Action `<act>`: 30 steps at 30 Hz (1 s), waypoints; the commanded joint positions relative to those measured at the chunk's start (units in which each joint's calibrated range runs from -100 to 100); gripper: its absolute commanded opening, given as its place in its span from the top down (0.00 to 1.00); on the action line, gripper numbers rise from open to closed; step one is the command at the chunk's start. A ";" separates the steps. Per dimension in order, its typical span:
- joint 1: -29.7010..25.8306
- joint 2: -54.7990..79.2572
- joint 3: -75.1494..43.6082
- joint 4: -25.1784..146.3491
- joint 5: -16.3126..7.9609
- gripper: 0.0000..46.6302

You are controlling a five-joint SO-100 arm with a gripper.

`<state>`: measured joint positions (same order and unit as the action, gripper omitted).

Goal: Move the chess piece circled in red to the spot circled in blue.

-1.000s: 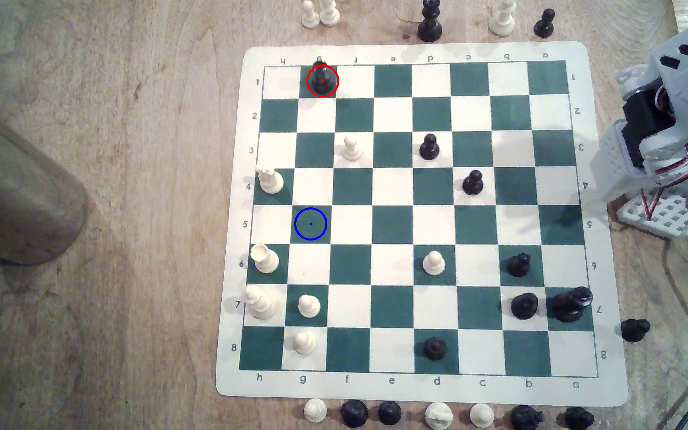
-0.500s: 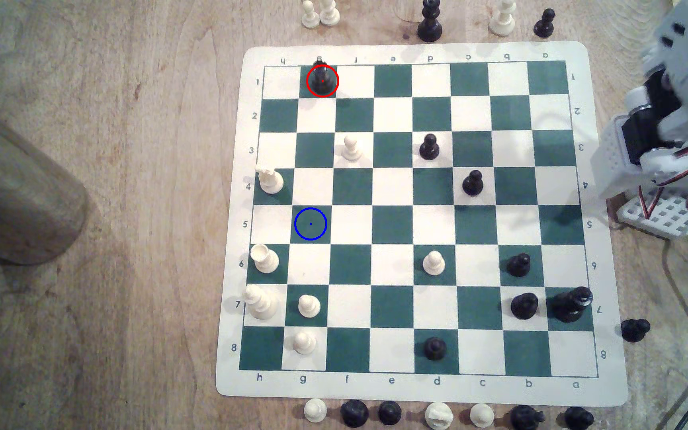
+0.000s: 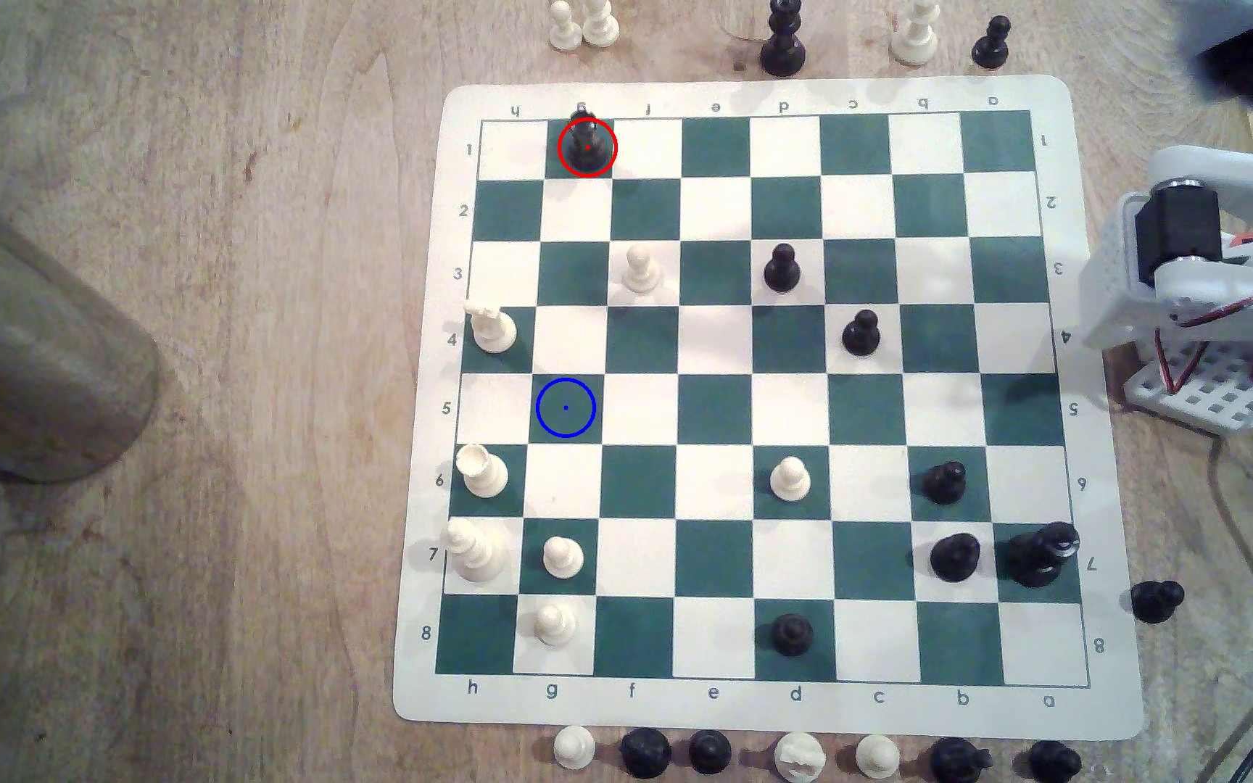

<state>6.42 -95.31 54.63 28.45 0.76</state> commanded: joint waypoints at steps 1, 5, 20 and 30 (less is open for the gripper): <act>0.90 0.91 -3.86 16.11 -0.20 0.97; 0.82 6.60 -1.05 20.12 -0.24 0.99; 6.45 58.81 -39.22 33.63 -10.84 0.89; 8.48 81.98 -58.98 39.69 -14.80 0.73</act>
<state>13.79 -17.64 4.47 68.53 -13.16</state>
